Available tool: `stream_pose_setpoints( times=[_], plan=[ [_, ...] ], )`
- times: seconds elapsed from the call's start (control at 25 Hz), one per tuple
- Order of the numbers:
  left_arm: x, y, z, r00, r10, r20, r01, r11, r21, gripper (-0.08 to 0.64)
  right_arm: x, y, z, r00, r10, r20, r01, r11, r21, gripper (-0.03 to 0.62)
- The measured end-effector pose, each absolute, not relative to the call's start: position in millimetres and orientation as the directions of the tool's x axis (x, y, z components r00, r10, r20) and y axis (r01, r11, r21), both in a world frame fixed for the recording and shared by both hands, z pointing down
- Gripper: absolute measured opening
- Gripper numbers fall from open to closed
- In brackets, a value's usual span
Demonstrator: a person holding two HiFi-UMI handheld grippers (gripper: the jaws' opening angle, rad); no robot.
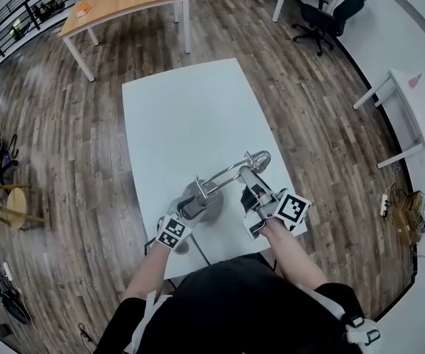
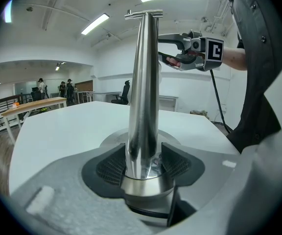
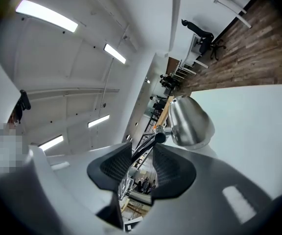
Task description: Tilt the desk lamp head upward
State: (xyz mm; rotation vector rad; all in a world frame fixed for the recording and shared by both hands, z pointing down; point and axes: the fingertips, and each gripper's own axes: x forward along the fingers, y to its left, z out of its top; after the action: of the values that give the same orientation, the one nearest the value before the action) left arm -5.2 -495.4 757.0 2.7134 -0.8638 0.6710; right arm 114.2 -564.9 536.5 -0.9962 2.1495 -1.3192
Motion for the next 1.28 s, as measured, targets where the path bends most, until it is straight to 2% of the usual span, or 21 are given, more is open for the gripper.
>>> stream_pose_setpoints(
  times=[0.16,0.44,1.28],
  plan=[
    [-6,-496,758,0.726,-0.487,0.485,-0.586,-0.808,0.065,0.239,108,-565,516,-0.668,-0.744,-0.018,-0.396,0.376,-0.837,0.126],
    [-3,-496,757,0.725,-0.474,0.499,-0.576,-0.815,0.061,0.239,106,-562,497,-0.677,-0.736,0.018,-0.521,0.462,-0.718,0.129],
    [-4,-496,761,0.73,-0.463,0.502,-0.565,-0.822,0.063,0.238,85,-553,468,-0.706,-0.708,0.008,-0.59,0.581,-0.561,0.106]
  ],
)
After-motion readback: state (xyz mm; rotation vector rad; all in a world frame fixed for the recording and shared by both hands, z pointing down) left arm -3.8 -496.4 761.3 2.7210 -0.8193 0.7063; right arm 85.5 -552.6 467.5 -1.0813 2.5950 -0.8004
